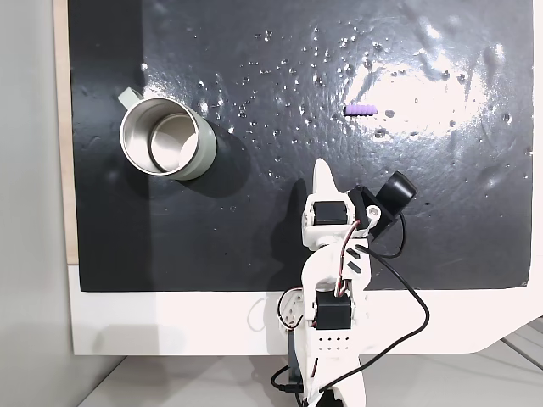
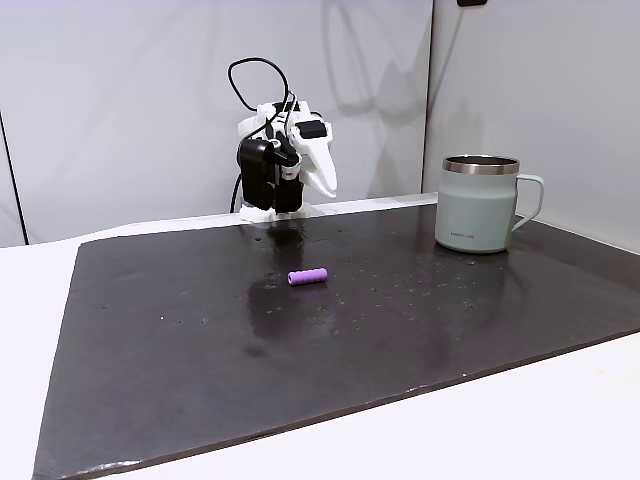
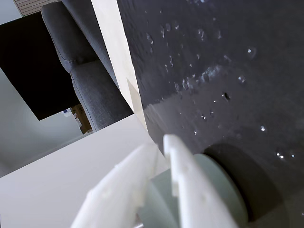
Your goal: Grasp a pengrip and put it in the cup.
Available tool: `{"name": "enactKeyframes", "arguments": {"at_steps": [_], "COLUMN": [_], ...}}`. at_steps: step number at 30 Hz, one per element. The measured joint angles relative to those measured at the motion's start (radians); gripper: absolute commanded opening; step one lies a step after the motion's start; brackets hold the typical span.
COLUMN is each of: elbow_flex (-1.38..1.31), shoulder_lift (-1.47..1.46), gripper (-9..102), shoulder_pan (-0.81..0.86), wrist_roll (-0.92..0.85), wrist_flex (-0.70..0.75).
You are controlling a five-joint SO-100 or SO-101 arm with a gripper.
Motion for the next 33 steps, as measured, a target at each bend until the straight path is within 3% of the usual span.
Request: {"name": "enactKeyframes", "arguments": {"at_steps": [9, 14, 23, 33], "elbow_flex": [-0.003, -0.092, -0.729, -1.296], "shoulder_lift": [0.0, -0.048, -0.626, -1.129], "gripper": [0, 0, 1, 25], "shoulder_pan": [0.0, -0.015, 0.003, 0.08], "wrist_roll": [-0.011, -0.017, 0.02, 0.02], "wrist_flex": [0.002, 0.081, 0.249, 0.6]}}
